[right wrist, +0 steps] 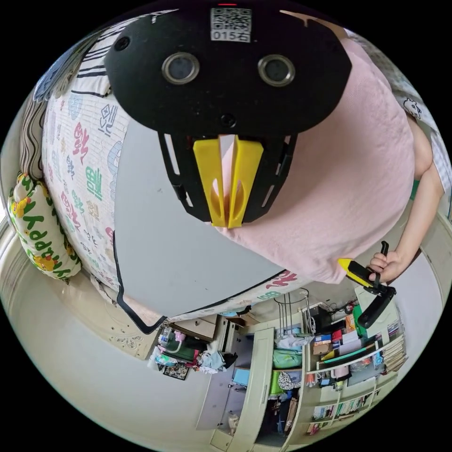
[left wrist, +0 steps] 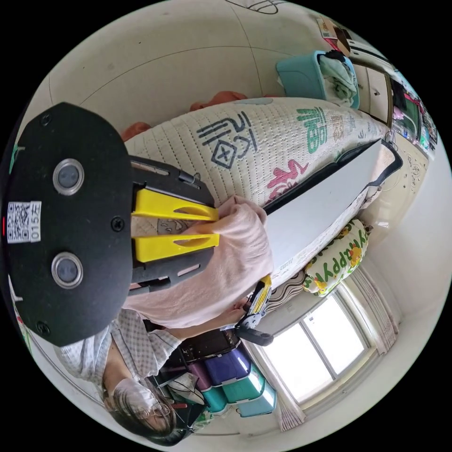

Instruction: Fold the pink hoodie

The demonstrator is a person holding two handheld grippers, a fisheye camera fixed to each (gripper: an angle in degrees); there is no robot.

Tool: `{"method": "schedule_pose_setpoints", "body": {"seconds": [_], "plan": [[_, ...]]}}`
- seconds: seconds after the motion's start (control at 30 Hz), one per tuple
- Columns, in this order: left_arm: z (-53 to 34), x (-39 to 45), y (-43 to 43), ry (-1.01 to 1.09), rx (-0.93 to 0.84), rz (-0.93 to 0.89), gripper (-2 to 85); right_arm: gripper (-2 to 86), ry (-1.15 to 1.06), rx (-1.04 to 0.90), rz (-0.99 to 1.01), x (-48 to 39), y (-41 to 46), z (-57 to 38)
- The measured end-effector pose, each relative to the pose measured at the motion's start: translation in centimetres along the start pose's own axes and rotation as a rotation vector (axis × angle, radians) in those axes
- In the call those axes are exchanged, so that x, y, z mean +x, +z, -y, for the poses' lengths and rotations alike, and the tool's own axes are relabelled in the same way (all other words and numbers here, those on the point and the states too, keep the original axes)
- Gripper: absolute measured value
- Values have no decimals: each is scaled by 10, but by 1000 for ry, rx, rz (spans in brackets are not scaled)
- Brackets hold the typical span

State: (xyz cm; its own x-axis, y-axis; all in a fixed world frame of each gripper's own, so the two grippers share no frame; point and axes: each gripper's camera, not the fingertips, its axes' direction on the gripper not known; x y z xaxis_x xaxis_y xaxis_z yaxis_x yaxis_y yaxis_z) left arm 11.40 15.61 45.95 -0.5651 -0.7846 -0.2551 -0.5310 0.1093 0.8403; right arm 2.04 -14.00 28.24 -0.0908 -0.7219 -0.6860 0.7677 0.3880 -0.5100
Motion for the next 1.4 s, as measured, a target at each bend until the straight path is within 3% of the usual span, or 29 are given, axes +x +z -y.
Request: {"method": "schedule_pose_setpoints", "body": {"seconds": [0.13,0.23,0.4,0.47,0.6,0.73,0.87,0.97,1.13,1.4], "plan": [[-13,-2,-12,-11,54,-47,69,2,36,113,103,17,-30,-30],[-26,-1,-22,-9,56,-50,75,2,35,84,186,22,-59,-53],[-43,26,-50,33,106,-48,85,19,-116,176,249,-8,-127,-104],[-55,59,-70,95,192,-105,89,39,-209,244,282,-30,-155,-119],[-77,140,-76,262,216,-43,90,59,-393,219,221,-68,-171,-123],[-105,229,-26,433,112,87,94,61,-386,302,177,-73,-175,-128],[-132,264,43,491,-4,190,97,10,-395,136,317,-60,-153,-131],[-140,250,77,468,-84,245,72,-6,-453,9,319,-62,-132,-140],[-152,210,93,381,-225,250,1,-8,-443,-45,404,-43,-134,-144],[-159,198,78,481,-213,283,-2,-3,-416,4,470,-4,-143,-157]]}}
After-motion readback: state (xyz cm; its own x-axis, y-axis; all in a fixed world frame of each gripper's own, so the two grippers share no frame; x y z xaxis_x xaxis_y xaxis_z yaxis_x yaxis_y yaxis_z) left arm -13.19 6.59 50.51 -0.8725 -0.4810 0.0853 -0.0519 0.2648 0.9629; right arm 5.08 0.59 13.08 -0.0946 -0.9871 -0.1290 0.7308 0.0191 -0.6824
